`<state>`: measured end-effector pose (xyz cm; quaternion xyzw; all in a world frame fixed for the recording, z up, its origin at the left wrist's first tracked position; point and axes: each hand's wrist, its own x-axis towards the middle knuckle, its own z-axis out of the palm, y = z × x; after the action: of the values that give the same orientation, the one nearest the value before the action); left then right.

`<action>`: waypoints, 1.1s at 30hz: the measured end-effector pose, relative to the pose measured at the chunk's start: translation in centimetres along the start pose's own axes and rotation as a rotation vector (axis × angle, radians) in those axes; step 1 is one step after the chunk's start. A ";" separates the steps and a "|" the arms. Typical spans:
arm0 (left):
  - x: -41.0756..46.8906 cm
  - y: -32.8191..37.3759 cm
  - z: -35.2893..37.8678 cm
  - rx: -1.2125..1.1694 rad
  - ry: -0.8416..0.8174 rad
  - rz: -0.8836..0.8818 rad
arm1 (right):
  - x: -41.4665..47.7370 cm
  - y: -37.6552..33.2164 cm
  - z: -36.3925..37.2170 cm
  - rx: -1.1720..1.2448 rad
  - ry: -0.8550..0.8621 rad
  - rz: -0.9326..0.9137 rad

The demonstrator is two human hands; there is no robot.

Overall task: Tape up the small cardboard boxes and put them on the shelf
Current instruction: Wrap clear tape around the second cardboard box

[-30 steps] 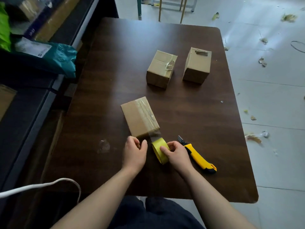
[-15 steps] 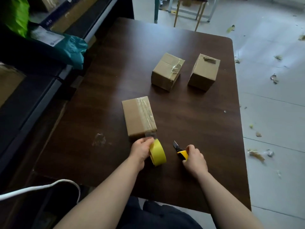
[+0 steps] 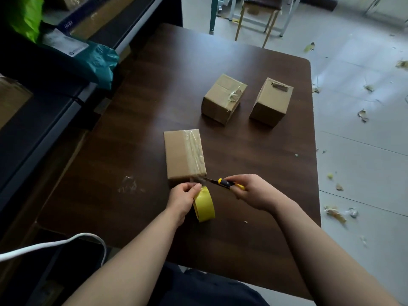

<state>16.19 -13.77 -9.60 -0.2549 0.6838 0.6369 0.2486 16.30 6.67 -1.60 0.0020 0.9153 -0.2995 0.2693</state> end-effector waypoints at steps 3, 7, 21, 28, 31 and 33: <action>0.2 0.0 -0.1 0.027 0.014 0.028 | 0.4 -0.6 0.1 -0.194 -0.002 -0.016; 0.2 0.4 -0.3 0.013 0.045 0.035 | 1.4 -1.1 0.9 -0.318 -0.038 -0.011; -0.3 3.0 0.4 0.263 0.152 0.035 | 1.8 3.1 5.7 -0.156 0.259 0.288; -0.7 4.2 0.2 0.485 0.197 0.056 | 5.0 -1.7 6.9 -0.297 0.433 -0.303; -1.0 4.8 -0.7 0.587 0.257 0.073 | 5.5 -1.2 7.2 -0.321 0.444 -0.280; -1.2 4.7 -2.1 0.578 0.328 0.043 | 5.5 -1.2 7.1 -0.310 0.443 -0.275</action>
<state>13.96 -15.56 -5.15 -0.2586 0.8723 0.3721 0.1836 14.86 0.96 -8.48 -0.0979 0.9782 -0.1823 0.0171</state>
